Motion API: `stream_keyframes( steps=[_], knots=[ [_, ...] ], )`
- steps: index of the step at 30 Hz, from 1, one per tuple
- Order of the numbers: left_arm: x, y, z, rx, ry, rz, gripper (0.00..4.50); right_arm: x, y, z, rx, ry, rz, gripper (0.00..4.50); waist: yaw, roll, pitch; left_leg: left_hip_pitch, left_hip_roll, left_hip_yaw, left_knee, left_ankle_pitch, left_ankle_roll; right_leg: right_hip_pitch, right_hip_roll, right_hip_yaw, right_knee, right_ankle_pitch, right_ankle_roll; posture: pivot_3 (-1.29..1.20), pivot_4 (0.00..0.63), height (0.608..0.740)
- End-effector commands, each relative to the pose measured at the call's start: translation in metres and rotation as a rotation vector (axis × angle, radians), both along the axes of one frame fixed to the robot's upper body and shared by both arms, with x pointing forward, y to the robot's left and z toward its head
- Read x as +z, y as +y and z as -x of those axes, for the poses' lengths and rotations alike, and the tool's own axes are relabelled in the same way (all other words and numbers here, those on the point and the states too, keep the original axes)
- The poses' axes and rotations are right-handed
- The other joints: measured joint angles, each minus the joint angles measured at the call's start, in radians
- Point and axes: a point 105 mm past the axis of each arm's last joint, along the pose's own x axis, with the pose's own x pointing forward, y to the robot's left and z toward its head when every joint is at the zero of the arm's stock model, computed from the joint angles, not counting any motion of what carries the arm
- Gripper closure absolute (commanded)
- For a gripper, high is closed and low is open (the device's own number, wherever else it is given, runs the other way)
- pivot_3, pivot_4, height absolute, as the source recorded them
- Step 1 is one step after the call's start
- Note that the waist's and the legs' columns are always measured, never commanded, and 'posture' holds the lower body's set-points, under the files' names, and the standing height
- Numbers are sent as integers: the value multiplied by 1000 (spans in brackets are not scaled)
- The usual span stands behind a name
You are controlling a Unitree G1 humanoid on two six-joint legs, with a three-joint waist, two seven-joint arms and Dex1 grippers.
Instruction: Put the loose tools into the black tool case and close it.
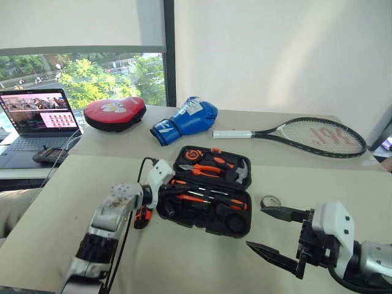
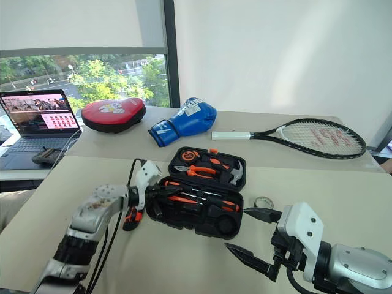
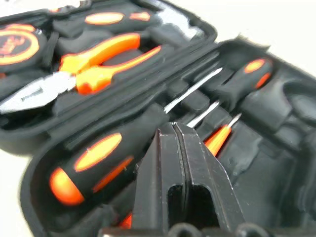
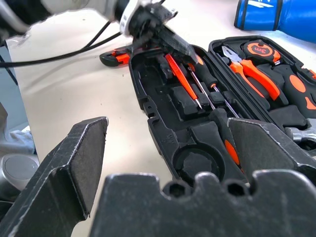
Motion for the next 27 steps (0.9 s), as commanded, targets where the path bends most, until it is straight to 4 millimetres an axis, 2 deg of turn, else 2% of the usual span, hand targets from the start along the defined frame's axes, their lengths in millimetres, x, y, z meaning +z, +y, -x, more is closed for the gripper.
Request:
stream_keyframes(
  steps=[1,7,9,13,15,18,23,25,27],
  knots=[
    [-17,7,11,39,0,-107,4466,5,2,3,15,-23,3,0,0,0,0,0,0,0,0,0,0,0,0,0,0,0,0,0,150,740],
    [-45,13,19,70,103,-146,4466,5,1,2,12,-24,8,0,1,10,-6,14,2,0,-3,-4,4,13,-2,1,-3,-3,-5,0,150,740],
    [-47,12,20,75,123,-136,4466,5,2,2,12,-24,7,0,4,13,-8,17,2,0,-3,-7,1,13,-3,0,-3,-6,-6,0,150,740],
    [-40,9,13,168,258,18,4466,4,3,3,14,-22,6,0,6,19,-11,19,2,0,-3,-6,2,14,-1,0,-3,-6,-3,0,150,740],
    [-20,0,15,104,223,133,4466,4,4,3,15,-24,4,0,6,19,-12,19,2,0,-3,-5,4,14,-1,0,-2,-5,-1,0,150,740],
    [26,-5,17,45,195,369,4466,3,4,3,14,-23,0,0,7,19,-11,15,2,0,-3,-4,4,14,-1,0,-2,-4,-1,0,150,740],
    [42,1,20,14,205,417,4466,3,5,2,16,-24,-6,0,0,14,-9,11,2,-1,-3,-5,2,10,0,0,-1,-3,-1,0,150,740],
    [46,3,14,44,196,415,4466,3,5,1,18,-25,-6,0,0,14,-8,11,2,-1,-4,-5,1,10,1,0,-2,-4,-2,0,150,740],
    [40,6,3,107,159,345,4466,3,5,0,20,-27,-7,0,1,14,-8,11,2,-1,-4,-5,2,10,1,0,-2,-4,-2,0,150,740]
  ],
)
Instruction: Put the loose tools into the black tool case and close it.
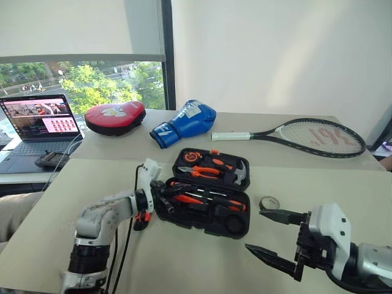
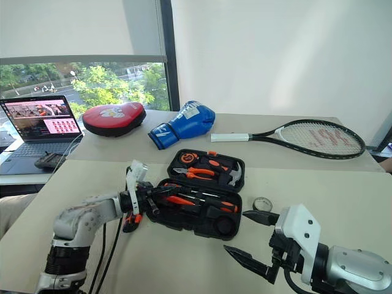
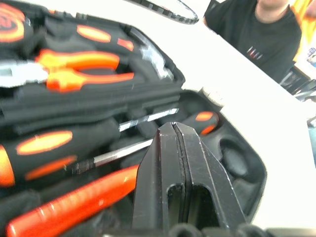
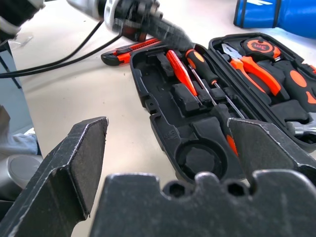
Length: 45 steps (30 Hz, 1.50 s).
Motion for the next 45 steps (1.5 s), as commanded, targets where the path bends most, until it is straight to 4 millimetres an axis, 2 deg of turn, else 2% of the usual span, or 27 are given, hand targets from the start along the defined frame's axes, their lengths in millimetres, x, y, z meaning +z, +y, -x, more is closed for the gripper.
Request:
stream_keyframes(
  steps=[1,3,9,15,24,30,32,34,36,39,42,43,45],
  knots=[
    [2,3,-13,74,-65,-95,4466,6,2,0,13,-46,-3,0,2,0,0,0,0,0,0,0,0,0,0,0,0,0,0,0,150,740],
    [-9,7,-16,95,-90,-159,4466,6,2,-1,13,-48,-5,0,3,0,0,1,0,0,0,0,1,1,0,0,-1,0,0,0,150,740],
    [-28,17,-10,107,-117,-206,4466,6,2,0,8,-48,-5,0,0,0,0,0,0,0,-3,-1,1,0,-2,1,-2,-1,-2,0,150,740],
    [-52,17,-13,141,-120,-340,4466,7,2,1,5,-50,-4,0,6,0,0,0,0,0,-5,0,0,-1,-5,2,-2,-1,-2,0,150,740],
    [-72,6,-19,113,-111,-476,4466,8,1,1,2,-54,3,0,10,0,0,4,0,0,-5,0,0,4,-9,0,-4,-1,-2,0,150,740],
    [-88,18,-12,62,-121,-592,4466,6,2,2,1,-48,4,0,3,2,-2,6,0,0,-9,0,0,4,-8,0,-5,-1,-2,0,150,740],
    [-83,13,-8,46,-143,-544,4466,6,3,1,6,-46,2,0,0,4,-4,7,0,0,-10,0,0,4,-8,0,-5,-2,-2,0,150,740],
    [-70,11,-9,67,-190,-466,4466,6,3,1,11,-47,2,0,-1,5,-4,7,0,1,-11,0,0,3,-8,0,-6,-2,-2,0,150,740],
    [-34,9,-12,128,-176,-217,4466,6,3,0,17,-49,-1,0,0,5,-4,6,1,0,-11,0,0,3,-8,1,-6,-2,-2,0,150,740],
    [10,35,-16,243,-182,-61,3803,8,4,-2,43,-49,-10,0,1,-2,0,2,1,-1,-10,1,-1,1,-9,0,-7,-2,-2,0,150,740],
    [27,58,-11,358,-159,-41,2713,8,4,-5,71,-50,-16,0,-4,-7,3,0,2,-3,-10,2,-4,-1,-6,0,-7,-1,-2,0,150,740],
    [31,64,-9,390,-150,-35,2244,8,4,-5,77,-51,-17,0,-4,-6,3,0,2,-2,-11,4,-6,-1,-1,0,-7,-1,-2,0,150,740],
    [31,82,-7,506,-116,-68,1662,9,4,-9,95,-54,-24,0,-2,-6,3,1,1,-2,-12,4,-7,0,-1,0,-7,-1,-2,0,150,740]
  ],
)
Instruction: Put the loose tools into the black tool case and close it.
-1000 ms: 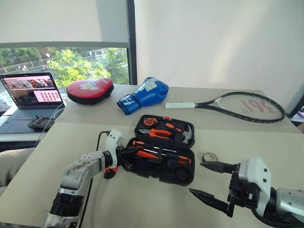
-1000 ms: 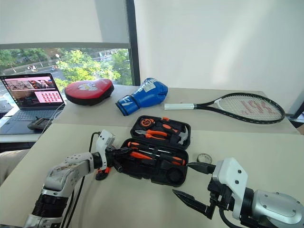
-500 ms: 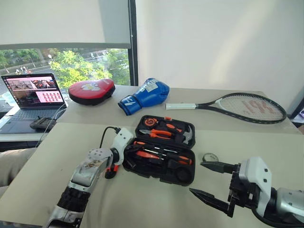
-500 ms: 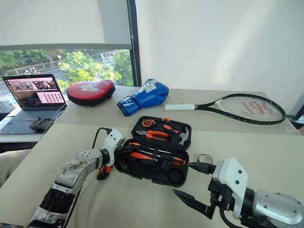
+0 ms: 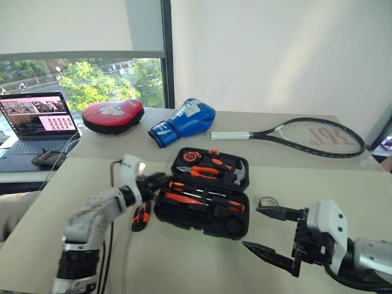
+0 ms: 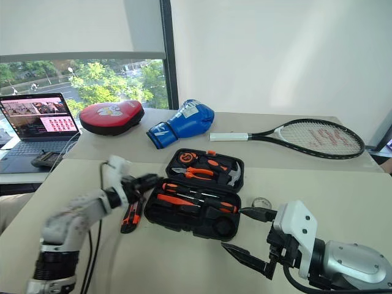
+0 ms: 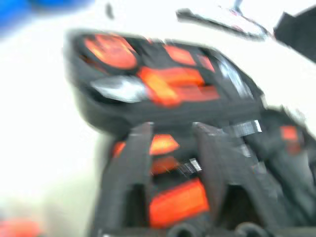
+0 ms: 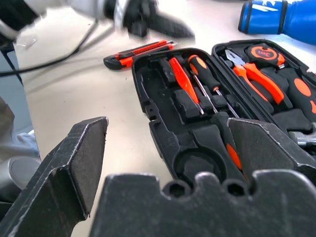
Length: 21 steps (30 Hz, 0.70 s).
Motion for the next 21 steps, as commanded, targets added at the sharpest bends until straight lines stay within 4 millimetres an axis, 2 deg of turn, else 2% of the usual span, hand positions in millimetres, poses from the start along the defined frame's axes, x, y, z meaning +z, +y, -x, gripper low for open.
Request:
stream_keyframes(
  steps=[1,2,4,7,12,16,21],
  knots=[
    [8,27,8,181,33,-27,1266,8,3,-3,56,-46,-8,0,2,0,0,0,0,0,0,0,-1,1,0,0,0,0,0,0,150,740],
    [3,36,11,237,65,-72,925,9,4,-4,70,-47,-15,0,2,-1,0,0,0,0,0,0,-1,1,1,0,0,0,0,0,150,740],
    [-10,41,22,272,115,-152,216,10,5,-7,90,-47,-25,0,2,-1,1,1,0,0,0,0,-1,1,1,0,-1,0,0,0,150,740],
    [-31,43,34,308,207,-200,216,10,5,-9,106,-41,-24,0,3,-2,1,1,-1,0,0,0,-3,1,1,0,-1,0,0,0,150,740],
    [-60,28,54,264,346,-241,216,10,2,-10,125,-31,-12,0,11,-3,2,0,-1,-1,0,-2,-8,1,-1,0,-2,0,0,0,150,740],
    [-69,18,57,248,379,-247,216,12,1,-9,128,-30,-3,0,10,-2,2,1,0,-1,0,-4,-10,1,-1,1,-2,0,0,0,150,740],
    [-83,16,56,276,427,-278,216,13,-2,-7,117,-29,15,0,13,-1,1,2,0,-1,-1,-4,-9,2,-1,1,-1,0,-1,0,150,740]
  ],
)
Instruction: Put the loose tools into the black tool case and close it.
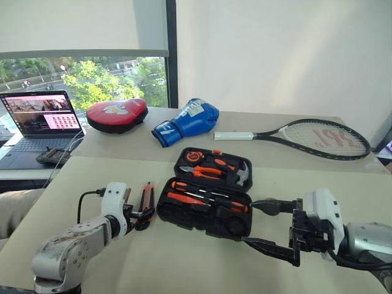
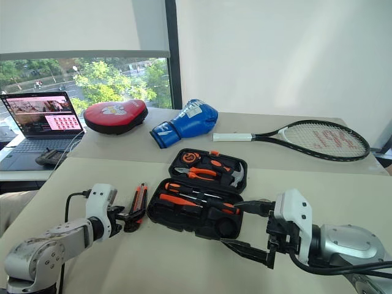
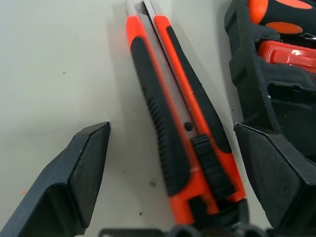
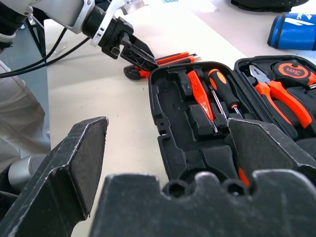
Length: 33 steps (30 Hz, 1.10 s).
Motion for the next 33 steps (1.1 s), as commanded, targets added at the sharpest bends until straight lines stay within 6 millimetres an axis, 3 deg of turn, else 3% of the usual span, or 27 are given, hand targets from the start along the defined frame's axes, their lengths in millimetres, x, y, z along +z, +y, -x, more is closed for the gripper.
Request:
stream_keyframes(
  steps=[1,2,5,7,10,12,15,16,18,24,29,33],
  knots=[
    [-14,-4,2,14,53,-21,216,8,0,5,8,-34,9,0,2,1,0,1,0,0,0,0,0,1,0,0,0,0,0,0,150,740],
    [-16,-2,1,28,55,-32,216,8,0,5,7,-34,10,0,1,1,-1,1,0,0,0,-1,1,1,-1,0,0,0,0,0,150,740],
    [-24,3,2,50,59,-67,944,8,-1,7,3,-34,10,0,1,4,-2,2,0,0,0,-2,2,1,-3,0,0,0,-1,0,150,740],
    [-20,5,-1,64,12,-44,1670,8,-1,8,2,-35,7,0,-2,6,-4,2,0,0,0,-1,2,2,-3,0,0,-1,-1,0,150,740],
    [9,9,-11,43,-166,65,2676,12,1,10,15,-48,-15,0,0,7,-4,2,1,0,0,-1,2,1,-3,0,0,-1,-2,0,150,740],
    [27,10,-15,-8,-256,131,2719,14,3,11,23,-56,-28,0,0,5,-3,0,1,0,0,-1,2,0,-3,0,0,-2,-5,0,150,740],
    [56,-6,-20,-235,-305,207,2719,16,5,11,29,-67,-40,0,1,2,-1,-1,1,0,0,0,2,-2,-2,-1,0,-2,-5,0,150,740],
    [71,-24,-17,-458,-320,195,2719,17,5,11,24,-73,-52,0,2,1,0,-2,1,-1,0,0,2,-2,0,-1,0,-2,-5,0,150,740],
    [82,-48,-8,-853,-303,93,2719,19,4,12,12,-86,-65,0,6,-1,1,-3,0,0,1,4,7,-3,3,-4,1,-3,-7,0,150,740],
    [74,-70,-21,-1353,-264,-157,2719,20,0,19,-36,-98,-67,0,-1,8,-1,-2,-3,5,0,4,8,-1,2,-5,-5,-6,-13,0,150,740],
    [60,-74,-32,-1537,-206,-275,2719,16,-9,30,-87,-81,-26,0,-9,6,1,-5,-3,6,1,3,10,-2,4,-6,-7,-2,-2,0,150,740],
    [46,-72,-40,-1572,-160,-342,2719,11,-19,37,-136,-65,3,0,-8,6,1,-6,-3,6,1,1,13,-3,5,-6,-7,-3,1,0,150,740]
  ],
)
